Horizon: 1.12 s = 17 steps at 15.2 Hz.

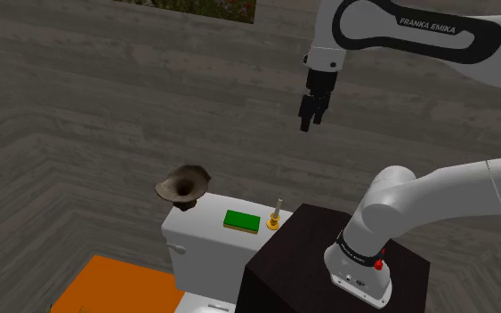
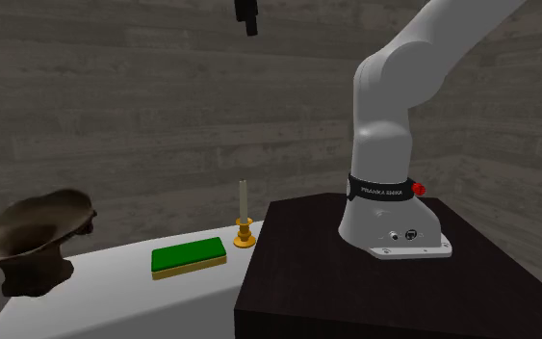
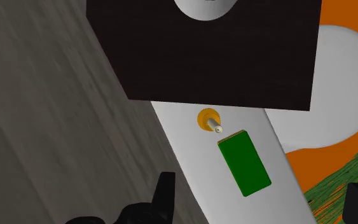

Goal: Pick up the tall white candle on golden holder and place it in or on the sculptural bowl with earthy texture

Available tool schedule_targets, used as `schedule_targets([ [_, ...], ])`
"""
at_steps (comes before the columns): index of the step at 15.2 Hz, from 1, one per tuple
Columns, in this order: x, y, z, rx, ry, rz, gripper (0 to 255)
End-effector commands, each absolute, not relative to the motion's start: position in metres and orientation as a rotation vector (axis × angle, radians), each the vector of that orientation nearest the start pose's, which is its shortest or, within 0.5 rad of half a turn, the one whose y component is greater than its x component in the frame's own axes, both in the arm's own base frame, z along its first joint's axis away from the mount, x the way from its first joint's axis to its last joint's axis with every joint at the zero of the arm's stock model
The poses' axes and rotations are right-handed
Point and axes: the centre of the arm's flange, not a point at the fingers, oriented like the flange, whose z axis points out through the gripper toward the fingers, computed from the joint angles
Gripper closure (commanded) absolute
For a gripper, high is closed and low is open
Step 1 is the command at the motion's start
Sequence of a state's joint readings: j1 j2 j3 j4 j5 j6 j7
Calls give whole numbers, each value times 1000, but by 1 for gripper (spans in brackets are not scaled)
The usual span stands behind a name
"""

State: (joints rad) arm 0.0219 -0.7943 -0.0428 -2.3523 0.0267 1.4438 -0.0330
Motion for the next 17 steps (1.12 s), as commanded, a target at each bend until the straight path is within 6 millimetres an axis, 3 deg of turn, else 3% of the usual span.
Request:
schedule_targets([
  [1, 291, -7, 584, -3077, -44, 175, 0],
  [17, 291, 23, 376, -3122, 132, 89, 0],
])
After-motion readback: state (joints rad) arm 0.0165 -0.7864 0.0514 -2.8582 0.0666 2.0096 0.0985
